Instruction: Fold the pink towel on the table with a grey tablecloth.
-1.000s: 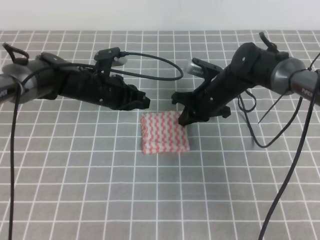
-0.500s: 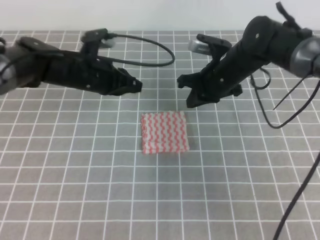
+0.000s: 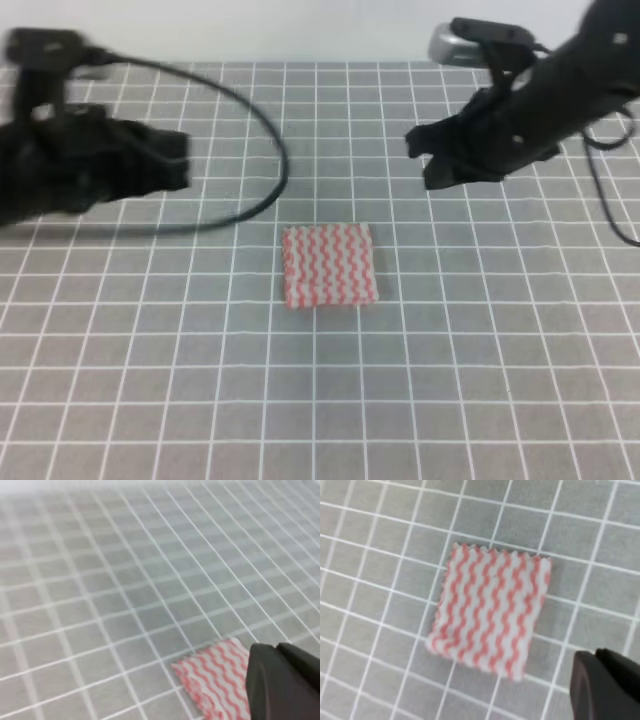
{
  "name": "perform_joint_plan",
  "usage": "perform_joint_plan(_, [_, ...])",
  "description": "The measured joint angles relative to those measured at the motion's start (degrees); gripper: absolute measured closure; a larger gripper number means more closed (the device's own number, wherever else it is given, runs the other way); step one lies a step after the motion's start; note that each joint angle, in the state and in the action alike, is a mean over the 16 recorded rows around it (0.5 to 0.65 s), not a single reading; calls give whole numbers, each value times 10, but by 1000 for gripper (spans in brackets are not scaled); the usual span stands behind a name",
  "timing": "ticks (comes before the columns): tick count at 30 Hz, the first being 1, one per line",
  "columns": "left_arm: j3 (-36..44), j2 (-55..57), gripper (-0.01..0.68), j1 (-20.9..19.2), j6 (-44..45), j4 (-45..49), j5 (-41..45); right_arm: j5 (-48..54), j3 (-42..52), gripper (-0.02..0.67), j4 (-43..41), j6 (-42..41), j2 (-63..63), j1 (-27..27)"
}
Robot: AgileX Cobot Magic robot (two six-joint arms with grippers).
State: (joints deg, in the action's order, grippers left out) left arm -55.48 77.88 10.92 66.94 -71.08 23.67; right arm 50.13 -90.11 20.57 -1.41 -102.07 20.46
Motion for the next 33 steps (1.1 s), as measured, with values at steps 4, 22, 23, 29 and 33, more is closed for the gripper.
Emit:
perform_joint_plan(4, [91, -137, 677, 0, 28, -25, -54, -41, 81, 664, -1, -4, 91, 0])
perform_joint_plan(22, [382, -594, 676, 0, 71, -55, -144, -197, 448, 664, -4, -22, 521, 0])
perform_joint_plan(23, [394, -603, 676, 0, 72, -55, -145, -208, 468, 664, -4, -25, 544, 0])
perform_joint_plan(29, [454, -617, 675, 0, 75, -59, -163, -300, 586, 664, -3, -60, 666, 0])
perform_joint_plan(33, [486, -618, 675, 0, 77, -64, -187, -377, 661, 664, -2, -84, 723, 0])
